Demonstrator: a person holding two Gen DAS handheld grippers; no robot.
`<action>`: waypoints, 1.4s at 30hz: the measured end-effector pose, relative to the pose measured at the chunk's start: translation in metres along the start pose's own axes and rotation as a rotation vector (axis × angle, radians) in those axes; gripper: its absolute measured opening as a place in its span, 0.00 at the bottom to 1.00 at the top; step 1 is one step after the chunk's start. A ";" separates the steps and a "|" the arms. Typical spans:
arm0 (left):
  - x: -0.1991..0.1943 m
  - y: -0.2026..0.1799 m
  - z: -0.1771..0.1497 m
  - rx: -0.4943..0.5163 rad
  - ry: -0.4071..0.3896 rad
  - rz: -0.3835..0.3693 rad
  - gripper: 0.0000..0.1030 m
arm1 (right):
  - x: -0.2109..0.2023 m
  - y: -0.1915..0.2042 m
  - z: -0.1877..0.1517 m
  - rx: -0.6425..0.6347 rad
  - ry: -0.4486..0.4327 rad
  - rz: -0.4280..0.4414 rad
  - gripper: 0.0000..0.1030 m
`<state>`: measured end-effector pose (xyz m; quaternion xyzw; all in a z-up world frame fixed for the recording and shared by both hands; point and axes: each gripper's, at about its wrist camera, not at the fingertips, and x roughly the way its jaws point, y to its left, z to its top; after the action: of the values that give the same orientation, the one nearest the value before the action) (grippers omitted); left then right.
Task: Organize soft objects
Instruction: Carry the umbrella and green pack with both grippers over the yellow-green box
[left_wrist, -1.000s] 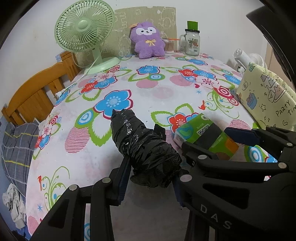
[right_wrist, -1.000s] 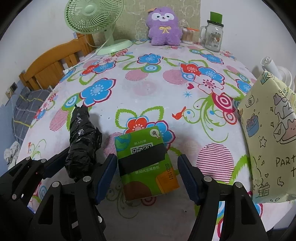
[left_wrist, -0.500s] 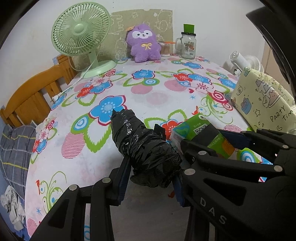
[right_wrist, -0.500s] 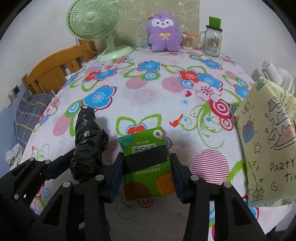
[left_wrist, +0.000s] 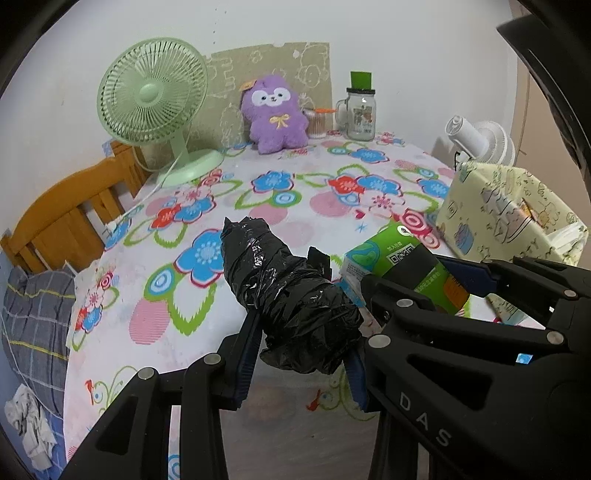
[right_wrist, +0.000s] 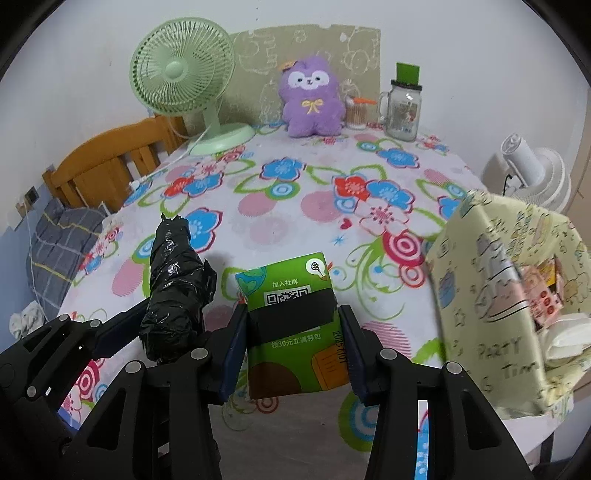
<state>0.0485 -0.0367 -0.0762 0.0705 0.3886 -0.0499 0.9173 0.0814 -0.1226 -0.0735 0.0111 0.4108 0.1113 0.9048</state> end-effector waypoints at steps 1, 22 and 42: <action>-0.001 -0.001 0.002 0.001 -0.003 -0.001 0.42 | -0.002 -0.001 0.001 0.000 -0.006 -0.001 0.49; -0.030 -0.033 0.039 0.042 -0.079 -0.013 0.42 | -0.046 -0.038 0.026 0.028 -0.101 -0.034 0.49; -0.042 -0.088 0.071 0.100 -0.133 -0.091 0.42 | -0.076 -0.097 0.037 0.087 -0.152 -0.101 0.49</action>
<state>0.0564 -0.1336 -0.0051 0.0951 0.3267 -0.1157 0.9332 0.0792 -0.2310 -0.0031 0.0379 0.3455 0.0465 0.9365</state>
